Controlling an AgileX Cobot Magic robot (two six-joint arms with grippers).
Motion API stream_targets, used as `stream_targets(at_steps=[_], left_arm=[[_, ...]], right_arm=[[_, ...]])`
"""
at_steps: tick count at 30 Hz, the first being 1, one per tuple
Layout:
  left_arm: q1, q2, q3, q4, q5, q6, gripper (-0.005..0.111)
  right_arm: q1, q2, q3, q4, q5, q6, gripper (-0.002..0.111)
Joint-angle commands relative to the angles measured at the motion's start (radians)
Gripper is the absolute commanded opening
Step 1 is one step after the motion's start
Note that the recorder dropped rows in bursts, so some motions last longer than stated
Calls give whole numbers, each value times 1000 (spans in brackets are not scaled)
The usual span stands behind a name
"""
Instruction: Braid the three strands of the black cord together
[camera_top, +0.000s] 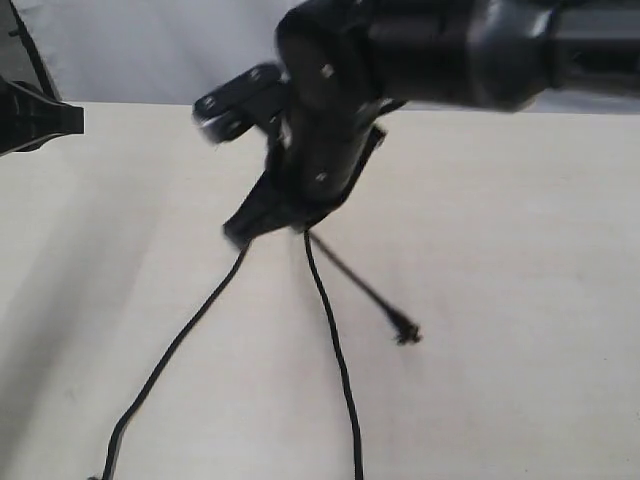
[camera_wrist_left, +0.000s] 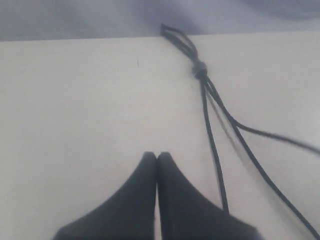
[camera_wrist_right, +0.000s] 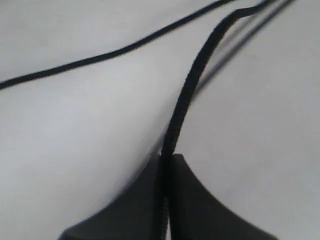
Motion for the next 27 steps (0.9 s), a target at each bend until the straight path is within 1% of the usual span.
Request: stream_targets(at_steps=[1, 3, 5, 8, 10, 15, 23, 25, 26, 27], left_arm=[[4, -1, -5, 1, -12, 3, 0], [4, -1, -5, 1, -30, 3, 0], [4, -1, -5, 1, -37, 3, 0], [4, -1, -5, 1, -37, 3, 0], [4, -1, -5, 1, -37, 3, 0], [4, -1, -5, 1, -37, 3, 0], [4, -1, -5, 1, -37, 3, 0], [4, -1, -5, 1, -37, 3, 0], [4, -1, -5, 1, -37, 0, 0], [4, -1, -5, 1, -37, -4, 0]], right_arm=[[-136, -59, -3, -180, 114, 40, 0], [-215, -55, 1, -164, 125, 63, 0], [-282, -39, 27, -142, 97, 87, 0], [-349, -1, 96, -115, 21, 95, 0], [-373, 32, 139, -113, -31, 105, 0], [-384, 114, 197, -115, -105, 129, 0], [-384, 202, 197, -113, -88, 129, 1], [-384, 207, 197, -113, -90, 134, 6], [-384, 207, 197, -111, -90, 148, 13], [-384, 207, 197, -111, -90, 157, 23]])
